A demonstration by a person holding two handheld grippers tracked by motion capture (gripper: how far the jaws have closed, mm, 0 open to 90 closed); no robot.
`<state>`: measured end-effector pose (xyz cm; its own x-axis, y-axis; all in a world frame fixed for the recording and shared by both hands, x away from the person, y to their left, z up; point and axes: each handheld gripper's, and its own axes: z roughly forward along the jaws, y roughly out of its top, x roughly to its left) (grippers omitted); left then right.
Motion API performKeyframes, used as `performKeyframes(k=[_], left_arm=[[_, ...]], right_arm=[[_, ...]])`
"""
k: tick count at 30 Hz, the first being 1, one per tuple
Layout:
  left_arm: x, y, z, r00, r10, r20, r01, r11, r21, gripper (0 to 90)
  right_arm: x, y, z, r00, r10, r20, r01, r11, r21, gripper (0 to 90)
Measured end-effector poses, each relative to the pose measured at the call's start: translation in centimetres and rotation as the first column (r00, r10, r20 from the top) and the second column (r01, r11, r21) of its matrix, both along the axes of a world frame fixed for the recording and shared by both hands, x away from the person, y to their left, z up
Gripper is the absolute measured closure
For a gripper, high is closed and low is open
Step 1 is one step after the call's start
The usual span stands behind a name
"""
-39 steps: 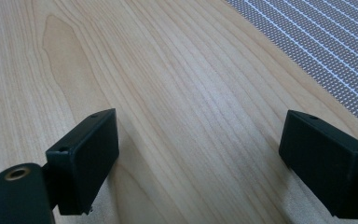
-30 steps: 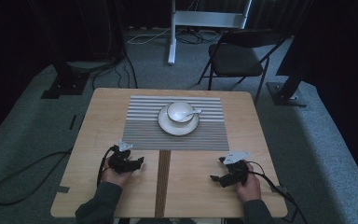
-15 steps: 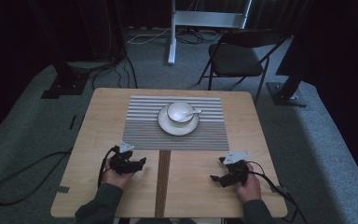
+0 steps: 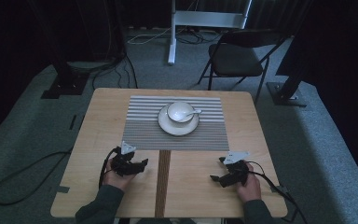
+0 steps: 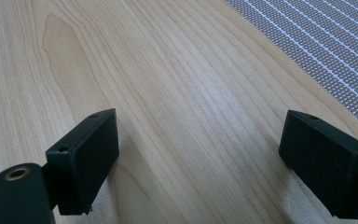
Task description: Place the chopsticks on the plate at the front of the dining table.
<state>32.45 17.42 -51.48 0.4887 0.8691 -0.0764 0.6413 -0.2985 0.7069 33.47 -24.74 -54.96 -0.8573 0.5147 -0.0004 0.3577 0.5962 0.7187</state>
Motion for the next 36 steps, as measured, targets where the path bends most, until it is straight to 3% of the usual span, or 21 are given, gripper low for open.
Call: performKeyframes(k=[36], left_arm=[[-1.5, -1.8, 0.1, 0.9983, -0.058, 0.006, 0.058, 0.9982, 0.011, 32.0]], right_arm=[[0.0, 0.0, 0.0, 1.0, 0.0, 0.0, 0.0, 1.0, 0.0, 11.4]])
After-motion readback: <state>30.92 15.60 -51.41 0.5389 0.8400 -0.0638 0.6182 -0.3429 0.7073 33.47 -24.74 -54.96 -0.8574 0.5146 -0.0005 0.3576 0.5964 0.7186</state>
